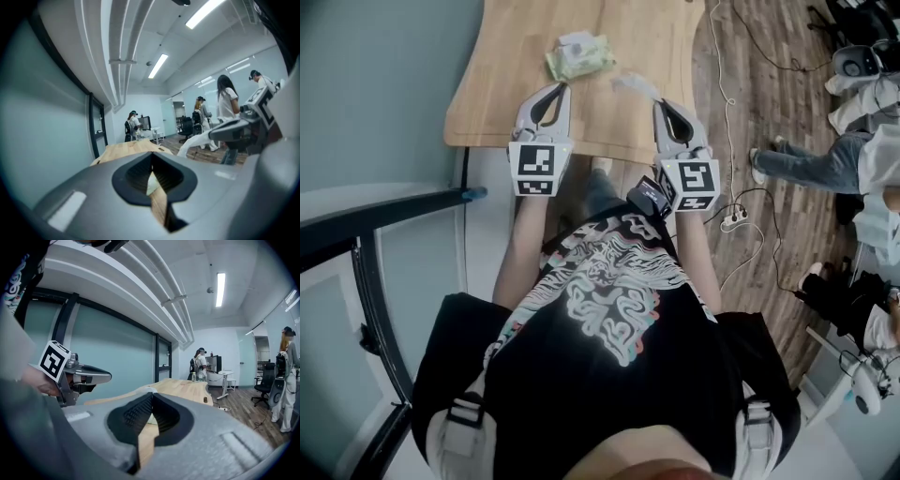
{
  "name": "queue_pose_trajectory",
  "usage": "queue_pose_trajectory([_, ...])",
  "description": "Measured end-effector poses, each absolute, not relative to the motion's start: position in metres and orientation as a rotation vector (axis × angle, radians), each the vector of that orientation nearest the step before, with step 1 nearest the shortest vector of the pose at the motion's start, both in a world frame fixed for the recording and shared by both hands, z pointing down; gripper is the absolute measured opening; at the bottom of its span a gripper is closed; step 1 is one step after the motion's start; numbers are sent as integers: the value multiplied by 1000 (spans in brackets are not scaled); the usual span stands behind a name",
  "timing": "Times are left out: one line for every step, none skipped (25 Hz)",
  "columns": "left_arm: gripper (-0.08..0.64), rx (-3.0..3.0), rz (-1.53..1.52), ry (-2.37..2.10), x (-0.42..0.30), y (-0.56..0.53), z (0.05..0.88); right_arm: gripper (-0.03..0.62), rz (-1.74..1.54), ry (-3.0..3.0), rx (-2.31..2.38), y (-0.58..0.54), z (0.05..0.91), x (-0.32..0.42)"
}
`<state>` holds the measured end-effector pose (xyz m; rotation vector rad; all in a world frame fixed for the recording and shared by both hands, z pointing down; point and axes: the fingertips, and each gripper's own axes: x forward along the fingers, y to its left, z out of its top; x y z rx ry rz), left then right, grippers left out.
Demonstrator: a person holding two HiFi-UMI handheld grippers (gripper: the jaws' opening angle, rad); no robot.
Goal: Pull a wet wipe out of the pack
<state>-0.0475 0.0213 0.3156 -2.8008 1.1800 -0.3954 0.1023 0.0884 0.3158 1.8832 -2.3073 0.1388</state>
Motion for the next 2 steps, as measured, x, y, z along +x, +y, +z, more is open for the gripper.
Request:
queue_pose_trajectory([-12, -2799, -404, 1180, -47, 20, 316, 2, 142, -2307, 1885, 88, 316, 103])
queue_pose_trajectory([-12, -2797, -412, 1180, -47, 19, 317, 2, 145, -2306, 1886, 88, 316, 104])
